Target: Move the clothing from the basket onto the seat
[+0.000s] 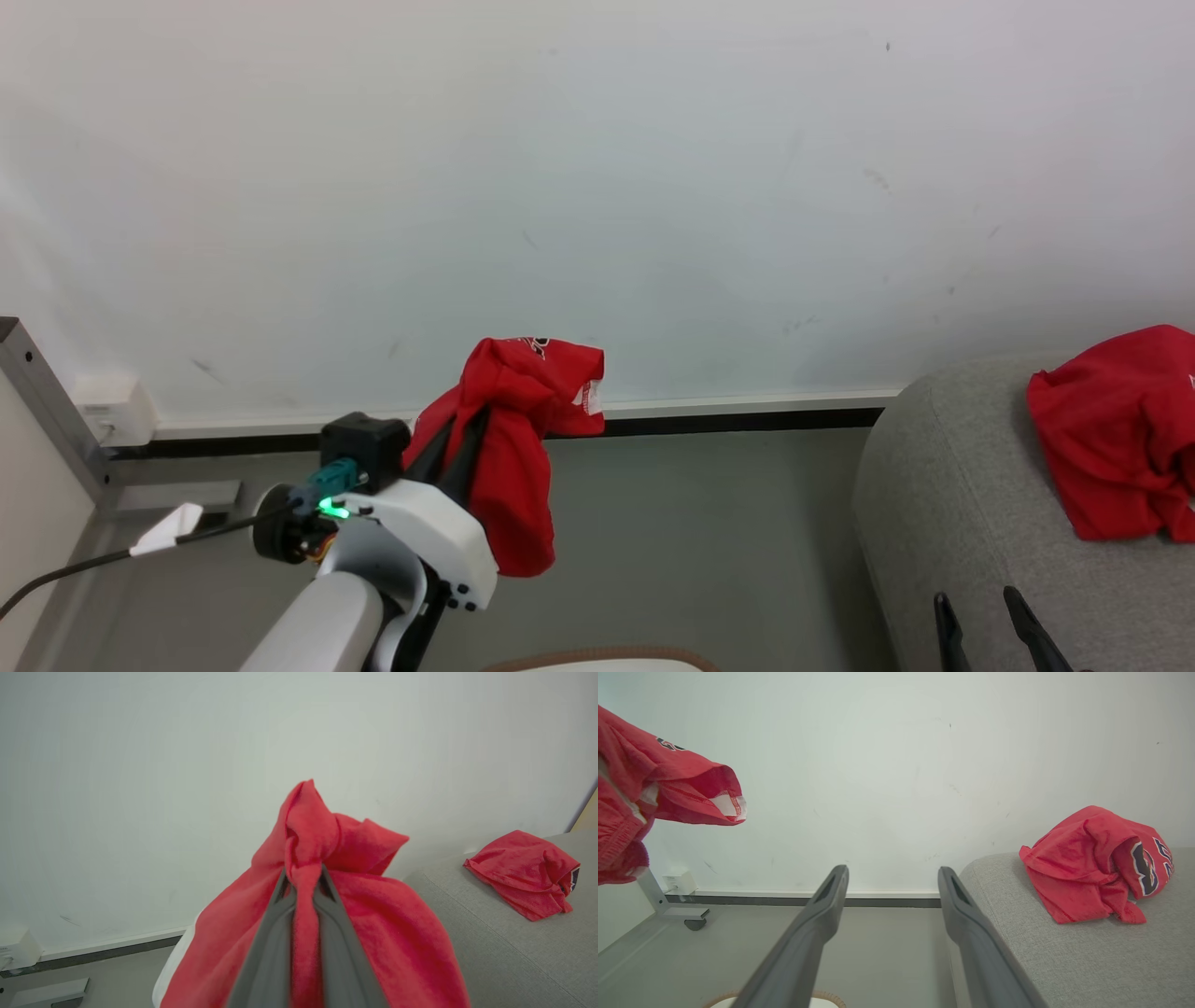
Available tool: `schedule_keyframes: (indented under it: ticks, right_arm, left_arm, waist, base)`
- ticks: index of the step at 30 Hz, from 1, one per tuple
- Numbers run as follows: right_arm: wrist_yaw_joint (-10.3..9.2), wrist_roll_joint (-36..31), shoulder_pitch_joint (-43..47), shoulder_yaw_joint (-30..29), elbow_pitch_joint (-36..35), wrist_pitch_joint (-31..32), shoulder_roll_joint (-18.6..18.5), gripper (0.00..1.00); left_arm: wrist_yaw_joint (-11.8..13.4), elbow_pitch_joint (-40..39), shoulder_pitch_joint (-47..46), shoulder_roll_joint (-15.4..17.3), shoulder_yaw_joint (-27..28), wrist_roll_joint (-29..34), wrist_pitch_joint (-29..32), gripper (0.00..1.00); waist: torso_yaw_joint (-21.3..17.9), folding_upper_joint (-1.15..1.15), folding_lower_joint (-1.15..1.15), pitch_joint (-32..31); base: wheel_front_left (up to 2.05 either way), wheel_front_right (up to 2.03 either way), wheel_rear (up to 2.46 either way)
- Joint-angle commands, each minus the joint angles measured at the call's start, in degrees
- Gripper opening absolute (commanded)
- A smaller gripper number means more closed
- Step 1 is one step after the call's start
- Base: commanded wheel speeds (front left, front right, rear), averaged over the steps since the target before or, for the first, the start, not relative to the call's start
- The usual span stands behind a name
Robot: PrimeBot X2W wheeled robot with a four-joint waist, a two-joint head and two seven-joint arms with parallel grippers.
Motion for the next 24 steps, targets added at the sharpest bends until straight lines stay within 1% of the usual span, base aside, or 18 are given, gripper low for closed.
schedule_keyframes:
  ticks: [1,7,13,17,24]
  right_arm:
    - [-0.15,0.22,0.21,0.18,0.14,-0.17,-0.22,1.0]
    - [-0.15,-1.51,-1.15,1.59,-0.33,-0.17,-0.21,1.0]
    - [-0.14,-4.43,-4.03,6.25,0.71,-0.17,-0.2,1.0]
    - [-0.14,-4.1,-7.39,12.3,2.81,-0.17,-1.78,1.0]
    - [-0.14,0.72,-15.33,27.65,7.35,0.07,-5.53,1.0]
  left_arm:
    - [0.27,-0.47,0.48,0.45,-0.12,0.21,0.15,0.0]
    - [0.6,-2.2,1.34,0.21,-0.82,0.09,0.79,0.0]
    - [0.46,-3.35,1.75,0.2,-1.71,-0.04,1.27,0.0]
    - [0.51,-3.73,1.51,-0.02,-2.23,-0.02,1.53,0.0]
    - [0.46,-3.85,0.46,-0.91,-3.5,0.3,1.89,0.0]
  waist:
    - [-0.04,0.0,0.0,-0.03]
    - [-0.04,0.0,0.0,0.19]
    - [-0.14,0.0,0.0,0.63]
    - [-0.24,0.0,0.0,0.72]
    - [-0.18,0.0,0.0,0.81]
  base:
    - [0.0,0.0,0.0]
    - [0.0,0.0,0.0]
    - [0.0,0.0,0.0]
    - [0.0,0.0,0.0]
    - [0.0,0.0,0.0]
